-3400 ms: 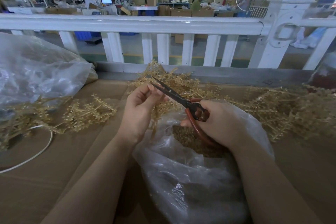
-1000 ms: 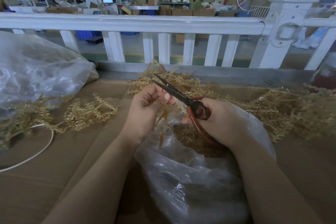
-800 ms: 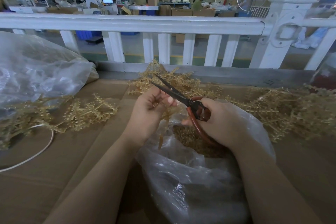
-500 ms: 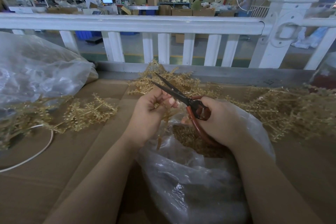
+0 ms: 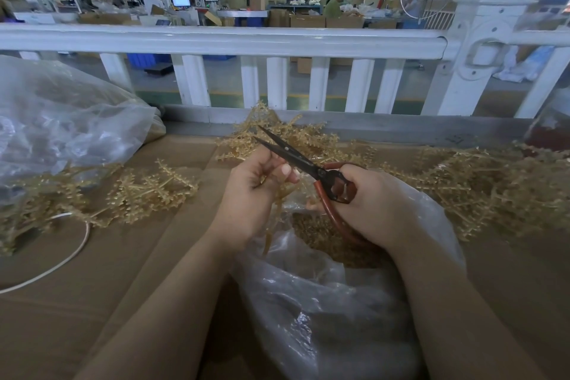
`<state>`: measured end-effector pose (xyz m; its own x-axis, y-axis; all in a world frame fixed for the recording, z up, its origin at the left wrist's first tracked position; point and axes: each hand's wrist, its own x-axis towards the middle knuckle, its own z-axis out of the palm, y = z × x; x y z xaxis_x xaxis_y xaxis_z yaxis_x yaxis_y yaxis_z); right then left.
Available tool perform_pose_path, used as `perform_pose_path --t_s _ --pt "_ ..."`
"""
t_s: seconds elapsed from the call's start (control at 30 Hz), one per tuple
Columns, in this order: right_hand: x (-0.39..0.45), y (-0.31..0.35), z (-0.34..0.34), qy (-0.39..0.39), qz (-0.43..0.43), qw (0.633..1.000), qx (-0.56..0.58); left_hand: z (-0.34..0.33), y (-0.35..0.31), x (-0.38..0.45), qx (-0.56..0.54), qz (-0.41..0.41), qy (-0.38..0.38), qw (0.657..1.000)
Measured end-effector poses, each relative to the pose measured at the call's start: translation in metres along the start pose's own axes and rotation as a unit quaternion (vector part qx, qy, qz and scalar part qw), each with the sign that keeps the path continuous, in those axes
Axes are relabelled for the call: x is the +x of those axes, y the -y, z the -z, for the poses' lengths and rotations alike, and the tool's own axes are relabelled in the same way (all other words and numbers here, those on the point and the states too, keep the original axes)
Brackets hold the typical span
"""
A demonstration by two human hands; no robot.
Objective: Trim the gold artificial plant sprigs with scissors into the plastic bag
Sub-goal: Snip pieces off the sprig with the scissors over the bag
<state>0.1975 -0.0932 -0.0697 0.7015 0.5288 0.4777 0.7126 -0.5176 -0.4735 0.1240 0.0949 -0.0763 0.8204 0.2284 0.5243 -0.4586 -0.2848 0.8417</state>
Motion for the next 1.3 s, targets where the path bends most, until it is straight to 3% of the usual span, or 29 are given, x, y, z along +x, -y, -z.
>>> perform_pose_path --t_s 0.17,0.4,0.7,0.87,1.03,1.17,1.3 --pt "0.000 -0.005 -0.005 0.000 -0.059 0.997 0.056 0.000 0.001 0.001 -0.013 0.013 -0.031 0.999" --pt "0.003 0.002 0.003 -0.017 -0.101 0.964 0.245 -0.005 0.000 0.000 0.009 0.000 -0.050 0.999" --pt "0.006 0.010 -0.003 0.056 -0.147 0.949 0.275 -0.016 -0.004 -0.002 0.022 -0.006 -0.033 0.999" --pt "0.004 0.009 0.005 0.002 -0.150 0.920 0.362 -0.004 -0.001 0.001 -0.106 0.141 -0.050 0.983" --pt "0.002 0.009 0.009 -0.055 -0.151 0.878 0.451 0.000 -0.002 0.002 -0.164 0.254 0.030 0.953" --pt "0.002 0.010 0.009 -0.056 -0.161 0.862 0.477 -0.004 -0.005 0.000 -0.170 0.244 0.129 0.946" --pt "0.001 0.014 0.009 -0.054 -0.155 0.867 0.471 -0.008 -0.007 -0.002 -0.219 0.211 0.103 0.947"
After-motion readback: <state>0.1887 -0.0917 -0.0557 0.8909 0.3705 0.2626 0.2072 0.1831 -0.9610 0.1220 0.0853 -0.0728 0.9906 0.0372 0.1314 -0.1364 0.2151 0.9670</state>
